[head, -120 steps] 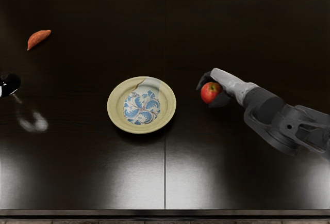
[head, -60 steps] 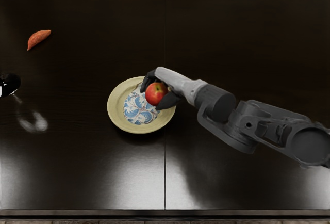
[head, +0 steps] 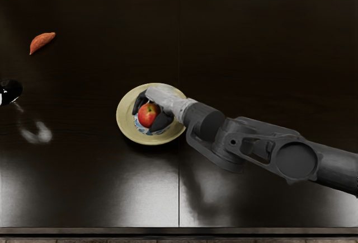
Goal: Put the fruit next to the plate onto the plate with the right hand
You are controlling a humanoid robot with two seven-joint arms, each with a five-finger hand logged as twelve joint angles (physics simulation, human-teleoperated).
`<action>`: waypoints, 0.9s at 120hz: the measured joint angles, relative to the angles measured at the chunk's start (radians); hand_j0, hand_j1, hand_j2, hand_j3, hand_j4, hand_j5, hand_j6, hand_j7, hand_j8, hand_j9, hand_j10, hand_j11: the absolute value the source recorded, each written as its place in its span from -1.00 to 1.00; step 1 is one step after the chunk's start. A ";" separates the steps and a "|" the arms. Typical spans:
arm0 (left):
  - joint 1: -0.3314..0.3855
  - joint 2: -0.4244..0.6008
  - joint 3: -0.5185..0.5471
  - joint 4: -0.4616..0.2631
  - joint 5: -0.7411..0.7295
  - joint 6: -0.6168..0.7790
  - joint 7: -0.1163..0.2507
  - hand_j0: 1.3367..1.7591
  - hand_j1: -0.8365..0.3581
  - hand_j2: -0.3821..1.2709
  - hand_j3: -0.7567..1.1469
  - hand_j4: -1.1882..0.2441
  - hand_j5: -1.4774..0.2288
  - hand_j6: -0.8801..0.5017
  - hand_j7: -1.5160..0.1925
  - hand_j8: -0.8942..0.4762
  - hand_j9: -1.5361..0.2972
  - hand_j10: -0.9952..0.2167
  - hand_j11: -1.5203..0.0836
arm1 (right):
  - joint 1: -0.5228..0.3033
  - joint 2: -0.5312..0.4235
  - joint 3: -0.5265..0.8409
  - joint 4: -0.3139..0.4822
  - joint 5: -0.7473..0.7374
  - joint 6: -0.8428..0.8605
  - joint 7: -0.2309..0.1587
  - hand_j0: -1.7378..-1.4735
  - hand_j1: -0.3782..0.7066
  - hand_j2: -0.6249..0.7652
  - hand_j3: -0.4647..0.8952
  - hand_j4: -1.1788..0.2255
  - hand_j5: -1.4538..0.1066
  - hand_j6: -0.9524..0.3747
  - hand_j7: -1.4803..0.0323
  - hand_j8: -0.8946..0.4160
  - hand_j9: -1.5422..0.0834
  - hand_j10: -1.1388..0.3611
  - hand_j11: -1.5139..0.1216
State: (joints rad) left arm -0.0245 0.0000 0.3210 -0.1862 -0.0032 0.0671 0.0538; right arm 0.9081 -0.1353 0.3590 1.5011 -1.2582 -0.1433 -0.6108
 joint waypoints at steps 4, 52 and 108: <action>0.000 0.000 0.000 0.000 0.000 0.000 0.000 0.52 0.52 -0.48 -0.21 0.34 0.38 -0.06 0.42 -0.03 0.35 0.26 0.52 | 0.001 0.003 -0.002 -0.004 -0.001 0.000 0.000 -0.38 0.19 0.01 -0.32 -0.18 -0.20 -0.24 -0.11 -0.24 -0.13 -0.25 -0.17; 0.000 0.000 0.000 0.000 0.000 0.000 0.000 0.52 0.52 -0.48 -0.20 0.34 0.38 -0.06 0.42 -0.03 0.35 0.26 0.52 | 0.017 -0.204 0.201 0.092 0.284 0.125 0.000 -0.39 -0.62 -0.10 -0.32 0.45 0.58 0.22 0.67 0.16 0.63 0.30 0.58; 0.002 0.000 0.001 -0.002 0.000 -0.001 0.000 0.52 0.52 -0.48 -0.21 0.34 0.38 -0.06 0.42 -0.03 0.35 0.26 0.52 | -0.021 -0.713 0.405 -0.119 1.103 0.726 0.000 -0.40 -0.84 -0.11 -0.32 0.61 0.78 0.36 0.87 0.29 0.81 0.45 0.77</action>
State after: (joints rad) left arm -0.0230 0.0000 0.3219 -0.1882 -0.0030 0.0661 0.0539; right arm 0.8866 -0.8484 0.7641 1.3824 -0.1550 0.5824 -0.6109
